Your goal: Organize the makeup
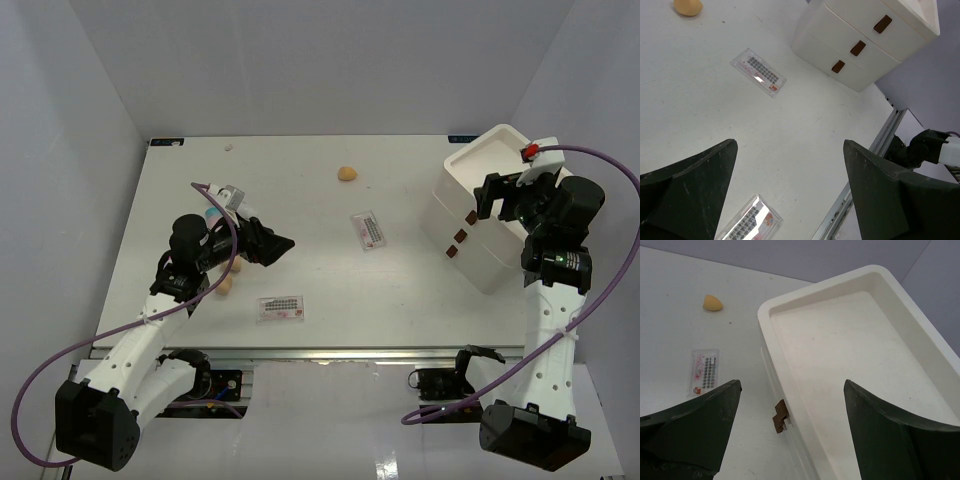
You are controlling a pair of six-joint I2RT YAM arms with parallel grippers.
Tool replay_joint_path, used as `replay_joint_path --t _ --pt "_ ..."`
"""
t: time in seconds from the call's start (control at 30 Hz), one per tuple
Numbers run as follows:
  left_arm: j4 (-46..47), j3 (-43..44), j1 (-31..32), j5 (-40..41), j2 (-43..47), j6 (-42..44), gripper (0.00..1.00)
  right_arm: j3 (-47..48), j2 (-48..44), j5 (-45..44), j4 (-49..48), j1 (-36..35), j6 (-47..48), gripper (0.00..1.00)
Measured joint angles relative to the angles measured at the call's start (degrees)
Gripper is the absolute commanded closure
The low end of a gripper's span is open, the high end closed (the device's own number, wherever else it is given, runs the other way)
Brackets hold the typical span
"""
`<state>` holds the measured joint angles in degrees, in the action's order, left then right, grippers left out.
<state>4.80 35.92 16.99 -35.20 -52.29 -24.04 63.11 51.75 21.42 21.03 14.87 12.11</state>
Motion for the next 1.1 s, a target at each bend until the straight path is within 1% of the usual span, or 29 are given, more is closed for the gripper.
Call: replay_joint_path --t 0.17,0.27,0.43,0.6,0.73,0.8,0.87,0.97,1.1 --pt "0.0 0.0 0.0 0.0 0.0 0.0 0.02 0.1 -0.7 1.3 1.0 0.0 2.0 0.10" --pt "0.0 0.0 0.0 -0.1 0.0 0.0 0.02 0.2 -1.4 4.9 2.5 0.0 5.0 0.10" --pt "0.0 0.0 0.0 -0.2 0.0 0.0 0.02 0.2 -1.9 13.5 5.7 0.0 10.8 0.10" --pt "0.4 0.0 0.0 -0.9 -0.1 -0.2 0.02 0.2 -2.0 16.8 8.2 -0.1 15.6 0.10" --pt "3.3 0.0 0.1 -4.0 -3.3 -2.1 0.02 0.0 -2.8 20.1 11.0 -0.1 19.8 0.10" --pt "4.2 0.3 0.7 -5.0 -6.5 -3.6 0.02 -0.9 -3.5 22.2 10.7 -0.1 19.6 0.10" --pt "4.6 1.3 2.1 -5.4 -10.1 -5.0 0.02 -1.9 -4.0 24.1 10.3 -0.2 18.8 0.10" --pt "4.7 3.8 7.2 -3.9 -14.4 -6.3 0.02 -2.2 -3.0 26.3 8.9 -0.2 16.3 0.10" --pt "6.9 11.1 17.9 0.0 -21.7 -6.6 0.02 -2.0 0.0 28.1 5.9 -0.2 11.1 0.10"
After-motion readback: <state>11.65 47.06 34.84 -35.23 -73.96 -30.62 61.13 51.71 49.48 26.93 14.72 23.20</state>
